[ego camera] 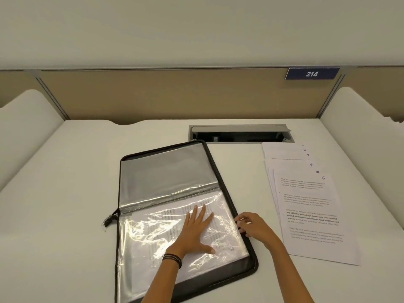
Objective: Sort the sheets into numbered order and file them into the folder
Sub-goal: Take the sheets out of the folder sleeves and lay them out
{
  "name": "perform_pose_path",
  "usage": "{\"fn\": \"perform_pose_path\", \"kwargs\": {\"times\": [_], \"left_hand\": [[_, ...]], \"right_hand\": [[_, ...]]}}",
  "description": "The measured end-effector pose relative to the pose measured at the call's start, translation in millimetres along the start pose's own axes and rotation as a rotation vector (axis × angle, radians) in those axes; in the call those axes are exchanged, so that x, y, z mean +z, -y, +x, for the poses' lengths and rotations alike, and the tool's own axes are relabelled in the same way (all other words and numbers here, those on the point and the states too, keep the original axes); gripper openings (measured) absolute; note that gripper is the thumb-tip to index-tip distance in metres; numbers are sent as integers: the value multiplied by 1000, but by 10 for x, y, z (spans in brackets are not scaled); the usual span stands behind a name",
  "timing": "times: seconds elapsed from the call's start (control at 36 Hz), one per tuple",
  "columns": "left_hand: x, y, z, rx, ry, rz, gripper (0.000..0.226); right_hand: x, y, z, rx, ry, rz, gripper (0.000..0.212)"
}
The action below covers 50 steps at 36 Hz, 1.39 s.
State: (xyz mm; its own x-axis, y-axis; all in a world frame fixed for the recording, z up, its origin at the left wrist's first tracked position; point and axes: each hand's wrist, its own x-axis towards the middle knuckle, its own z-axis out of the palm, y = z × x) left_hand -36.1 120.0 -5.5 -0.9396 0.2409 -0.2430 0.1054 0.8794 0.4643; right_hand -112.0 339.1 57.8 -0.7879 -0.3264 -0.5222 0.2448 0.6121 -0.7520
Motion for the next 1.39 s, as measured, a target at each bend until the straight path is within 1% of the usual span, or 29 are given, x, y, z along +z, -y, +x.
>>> {"fn": "perform_pose_path", "kwargs": {"times": [0.11,0.19,0.28,0.36,0.39,0.44,0.56,0.61,0.67,0.75,0.83,0.89,0.94,1.0,1.11,1.19,1.25,1.33,1.39], "left_hand": [[-22,46,-16,11,-35,-35,108],[-36,66,-50,23,-91,-101,97],[-27,71,-82,12,-158,-167,76],[-40,67,-103,7,-210,-246,48],[-53,58,-110,10,-216,-256,40],[-67,54,-124,17,-235,-282,32],[-61,67,-154,-4,-314,-319,17],[-95,51,-181,-67,-337,-377,15],[-171,32,-188,-129,-357,-422,21],[-304,16,-192,-170,-379,-448,24],[-437,22,-190,-178,-369,-417,15],[-534,37,-194,-184,-330,-395,11],[-640,57,-211,-172,-302,-375,12],[-764,66,-244,-156,-317,-378,16],[-1057,8,-319,-116,-407,-392,25],[-1299,-79,-392,-50,-469,-396,26],[-1430,-131,-442,15,-505,-322,26],[-1569,-216,-511,145,-602,-146,31],[-1622,-269,-544,236,-676,-98,33]], "right_hand": [[23,32,-28,-1,-21,4,12],[42,50,-47,22,-33,23,11],[50,86,-67,47,-25,71,10],[63,143,-93,81,18,143,12],[71,157,-100,93,32,128,14],[96,179,-100,110,40,75,18],[128,192,-85,103,-27,-63,22],[115,223,-89,74,-49,-149,23],[79,285,-107,65,-38,-169,28],[34,410,-157,75,64,-78,32],[15,528,-216,51,180,-13,27],[13,600,-238,9,205,12,23],[18,669,-235,-35,177,44,22],[28,750,-221,-79,130,108,22],[63,934,-178,-156,17,282,22],[114,1055,-125,-194,-58,402,19],[149,1122,-89,-216,-95,465,19],[187,1202,-29,-236,-148,542,21],[203,1243,17,-242,-177,602,22]]}}
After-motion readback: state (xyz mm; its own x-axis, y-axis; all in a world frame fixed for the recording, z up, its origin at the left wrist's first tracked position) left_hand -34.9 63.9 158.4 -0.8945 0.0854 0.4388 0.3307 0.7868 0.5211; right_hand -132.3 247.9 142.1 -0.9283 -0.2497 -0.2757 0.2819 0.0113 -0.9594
